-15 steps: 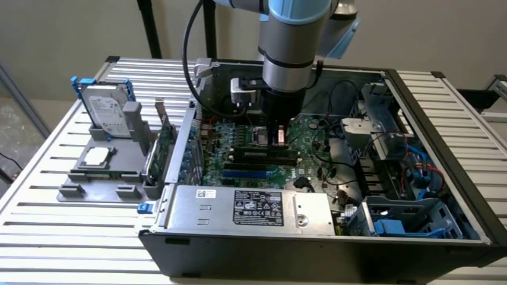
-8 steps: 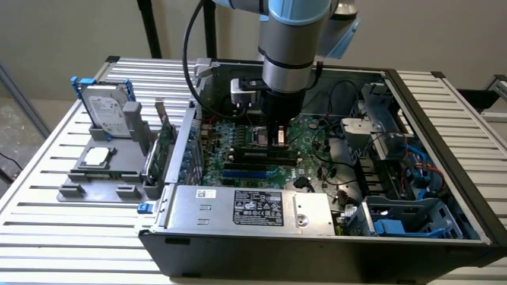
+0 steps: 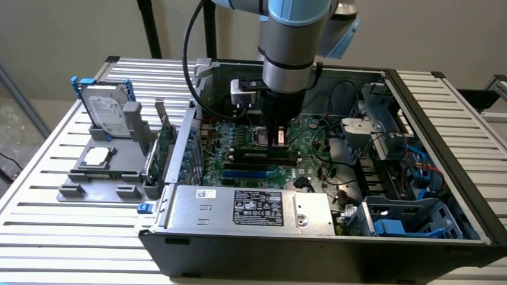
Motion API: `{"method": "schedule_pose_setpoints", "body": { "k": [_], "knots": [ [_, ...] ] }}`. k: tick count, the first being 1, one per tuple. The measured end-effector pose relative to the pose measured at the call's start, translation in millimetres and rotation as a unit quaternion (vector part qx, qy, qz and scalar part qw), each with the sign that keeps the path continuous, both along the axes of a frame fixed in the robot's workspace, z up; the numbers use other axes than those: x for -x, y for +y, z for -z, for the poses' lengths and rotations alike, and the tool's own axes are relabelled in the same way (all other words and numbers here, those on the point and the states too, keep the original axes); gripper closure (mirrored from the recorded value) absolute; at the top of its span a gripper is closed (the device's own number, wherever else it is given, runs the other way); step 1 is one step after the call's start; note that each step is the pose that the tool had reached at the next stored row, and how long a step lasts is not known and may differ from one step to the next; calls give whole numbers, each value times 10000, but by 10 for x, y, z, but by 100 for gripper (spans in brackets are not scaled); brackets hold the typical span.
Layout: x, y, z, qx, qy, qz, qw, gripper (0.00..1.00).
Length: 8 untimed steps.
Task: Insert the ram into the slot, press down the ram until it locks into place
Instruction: 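Insert the ram into the slot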
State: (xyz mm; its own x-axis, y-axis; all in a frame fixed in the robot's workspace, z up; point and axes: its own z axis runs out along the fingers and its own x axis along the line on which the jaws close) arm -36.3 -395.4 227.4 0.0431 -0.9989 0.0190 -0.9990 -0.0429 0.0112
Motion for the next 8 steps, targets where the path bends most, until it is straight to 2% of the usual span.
{"method": "schedule_pose_setpoints", "body": {
  "k": [8],
  "knots": [
    [0, 0, 12, 12, -12, 0, 10000, 86]
  ]
}}
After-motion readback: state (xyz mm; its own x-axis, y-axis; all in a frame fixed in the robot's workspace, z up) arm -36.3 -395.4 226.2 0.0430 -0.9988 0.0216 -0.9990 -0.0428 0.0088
